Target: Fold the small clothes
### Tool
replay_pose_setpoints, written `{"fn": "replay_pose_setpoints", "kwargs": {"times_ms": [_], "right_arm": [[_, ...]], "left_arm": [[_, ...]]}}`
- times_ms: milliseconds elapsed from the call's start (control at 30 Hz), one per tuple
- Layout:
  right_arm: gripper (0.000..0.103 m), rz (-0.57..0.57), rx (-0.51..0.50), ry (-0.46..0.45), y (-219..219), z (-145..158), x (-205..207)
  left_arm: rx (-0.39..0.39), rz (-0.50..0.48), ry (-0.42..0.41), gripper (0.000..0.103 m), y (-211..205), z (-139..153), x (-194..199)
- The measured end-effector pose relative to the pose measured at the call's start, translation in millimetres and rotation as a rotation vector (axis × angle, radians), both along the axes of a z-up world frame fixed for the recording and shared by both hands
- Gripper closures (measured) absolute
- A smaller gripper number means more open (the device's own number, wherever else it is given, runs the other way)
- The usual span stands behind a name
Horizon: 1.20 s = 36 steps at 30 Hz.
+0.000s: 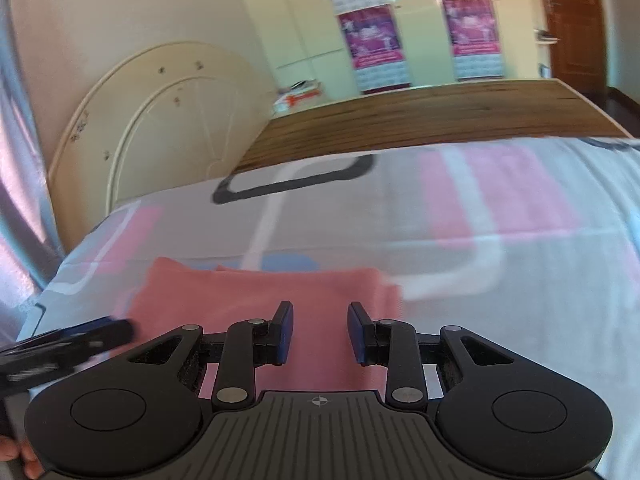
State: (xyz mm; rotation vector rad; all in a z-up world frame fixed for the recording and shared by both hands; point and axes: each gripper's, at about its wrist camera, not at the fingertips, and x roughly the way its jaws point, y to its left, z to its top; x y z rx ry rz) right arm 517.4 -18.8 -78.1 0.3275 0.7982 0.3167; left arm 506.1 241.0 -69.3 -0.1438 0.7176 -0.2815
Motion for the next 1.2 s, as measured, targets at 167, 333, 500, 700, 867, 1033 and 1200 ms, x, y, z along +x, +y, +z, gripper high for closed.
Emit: {"fn": "replay_pose_setpoints", "kwargs": {"times_ms": [167, 333, 500, 700, 867, 1033, 1200], "right_arm": [[0.073, -0.023, -0.095, 0.048, 15, -30, 25], [0.075, -0.003, -0.165, 0.059, 16, -39, 33], [0.075, 0.028, -0.111, 0.003, 4, -7, -8], [0.075, 0.102, -0.092, -0.013, 5, 6, -80], [0.075, 0.085, -0.195, 0.01, 8, -13, -122], [0.075, 0.01, -0.153, 0.089, -7, -27, -133], [0.075, -0.042, -0.149, 0.161, -5, -42, -138]], "left_arm": [[0.034, 0.071, 0.086, 0.049, 6, -31, 21], [0.041, 0.108, 0.09, 0.047, 8, -23, 18], [0.004, 0.11, 0.054, 0.044, 16, -1, -32], [0.057, 0.06, 0.067, 0.042, 4, -3, -96], [0.135, 0.061, 0.054, 0.035, -11, -17, -120], [0.131, 0.066, 0.105, 0.031, -11, -12, -124], [0.18, 0.063, 0.125, 0.013, -18, -14, -131]]}}
